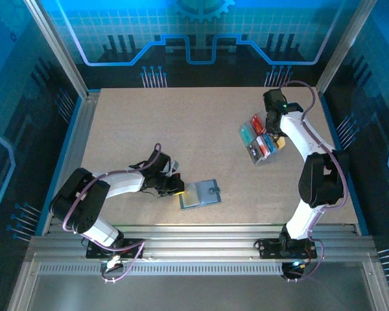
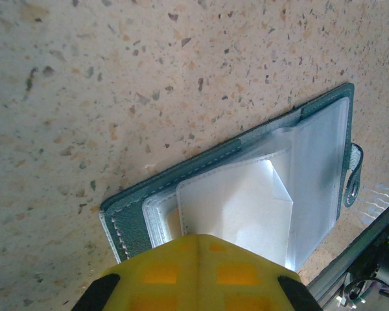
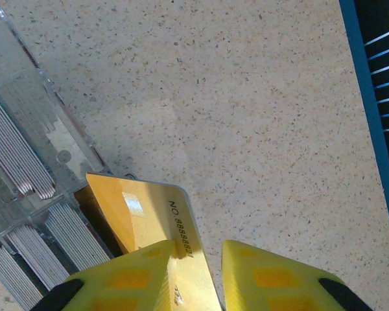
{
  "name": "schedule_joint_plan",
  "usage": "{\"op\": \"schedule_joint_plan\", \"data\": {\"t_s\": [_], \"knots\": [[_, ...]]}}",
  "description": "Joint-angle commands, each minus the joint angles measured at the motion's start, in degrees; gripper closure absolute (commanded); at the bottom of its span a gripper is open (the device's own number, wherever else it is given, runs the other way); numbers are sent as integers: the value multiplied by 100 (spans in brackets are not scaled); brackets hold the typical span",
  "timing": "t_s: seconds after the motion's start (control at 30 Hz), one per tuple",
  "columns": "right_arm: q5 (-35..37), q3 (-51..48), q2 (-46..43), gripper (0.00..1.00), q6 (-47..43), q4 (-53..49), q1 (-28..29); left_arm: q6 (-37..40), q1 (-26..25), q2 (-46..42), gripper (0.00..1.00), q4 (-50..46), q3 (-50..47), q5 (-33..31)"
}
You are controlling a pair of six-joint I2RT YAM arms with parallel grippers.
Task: Put the credit cards into the card holder
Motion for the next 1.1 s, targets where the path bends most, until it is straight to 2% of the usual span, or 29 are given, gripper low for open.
{"op": "schedule_joint_plan", "data": {"t_s": [0.0, 0.3, 0.8, 1.07], "knots": [[168, 182, -38, 75, -50, -152, -2, 51, 57, 200, 100, -244, -142, -192], [202, 171, -108, 78, -69, -169, 39, 48, 55, 202, 100, -243, -150, -192], [179, 274, -63, 92, -137, -343, 294, 37, 55, 215, 100, -203, -169, -184], [162, 380, 80, 92, -160, -490, 348, 34, 55, 206, 100, -203, -178, -184]]}}
